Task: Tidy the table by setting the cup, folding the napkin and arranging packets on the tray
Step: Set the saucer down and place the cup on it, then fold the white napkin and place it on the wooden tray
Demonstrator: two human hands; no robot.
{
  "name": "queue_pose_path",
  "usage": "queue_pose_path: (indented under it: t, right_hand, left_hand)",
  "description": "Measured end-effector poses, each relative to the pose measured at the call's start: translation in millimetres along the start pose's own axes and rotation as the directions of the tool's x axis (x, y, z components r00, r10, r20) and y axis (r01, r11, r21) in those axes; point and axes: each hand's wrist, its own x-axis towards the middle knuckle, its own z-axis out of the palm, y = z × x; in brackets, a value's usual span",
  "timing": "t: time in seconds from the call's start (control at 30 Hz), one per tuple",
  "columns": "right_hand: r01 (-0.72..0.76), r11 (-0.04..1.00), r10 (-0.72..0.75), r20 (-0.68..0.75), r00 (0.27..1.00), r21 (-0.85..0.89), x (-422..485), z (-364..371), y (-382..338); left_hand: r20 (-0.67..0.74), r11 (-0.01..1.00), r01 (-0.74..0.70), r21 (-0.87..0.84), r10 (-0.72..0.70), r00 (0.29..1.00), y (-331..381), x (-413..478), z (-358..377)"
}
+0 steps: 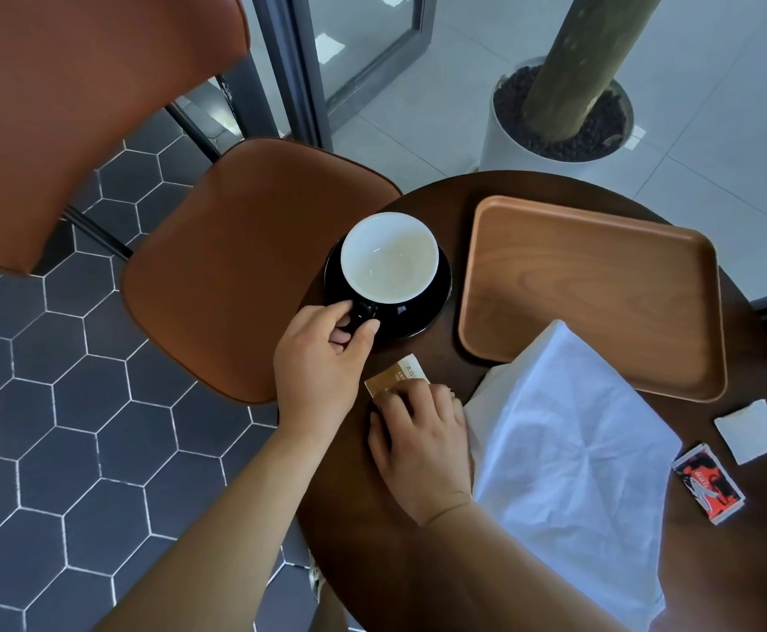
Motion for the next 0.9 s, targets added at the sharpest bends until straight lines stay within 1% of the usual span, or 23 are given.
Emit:
queue_pose_path:
  t: [0.17, 0.3, 0.4, 0.5, 0.6, 0.67, 0.73, 0.8, 0.9]
  right_hand:
    - [-0.028, 0.999, 0.026, 0.056, 0.998, 0.028, 2, -8, -2]
    - [-0.129, 0.988, 0.113, 0.168, 0.979, 0.085, 12, -22, -10]
    - [-0.233, 0.943, 0.177, 0.236, 0.956, 0.236, 20, -39, -15]
    - [-0.278, 0.861, 0.216, 0.189, 0.958, 0.426, 18, -68, -9]
    - [-0.355, 0.801, 0.312, 0.17, 0.935, 0.483, 1, -100, 15]
    - [-0.441, 0.76, 0.428, 0.142, 0.892, 0.477, -17, -120, 40]
    - [-0.542, 0.713, 0.558, 0.109, 0.823, 0.445, -37, -136, 71]
    - [-0.654, 0.662, 0.666, 0.112, 0.737, 0.367, -55, -148, 104]
    - [-0.778, 0.602, 0.76, 0.169, 0.627, 0.18, -76, -158, 145]
  left_hand:
    - [0.03, 0.999, 0.04, 0.016, -0.041, 0.999, 0, -23, -9]
    - [0.088, 0.996, 0.066, 0.058, -0.071, 0.994, -3, -47, -13]
    - [0.107, 0.995, 0.093, 0.038, -0.097, 0.99, 0, -66, -14]
    - [0.139, 0.993, 0.118, 0.015, -0.119, 0.983, 9, -83, -14]
    - [0.205, 0.997, 0.076, 0.013, -0.077, 0.976, 22, -93, -8]
    - [0.267, 0.999, 0.027, 0.028, -0.033, 0.963, 33, -96, 0]
    - [0.319, 0.997, -0.029, 0.065, 0.006, 0.948, 42, -95, 9]
    - [0.352, 0.99, -0.089, 0.106, 0.046, 0.935, 50, -93, 20]
    - [0.391, 0.983, -0.079, 0.167, 0.008, 0.92, 61, -93, 33]
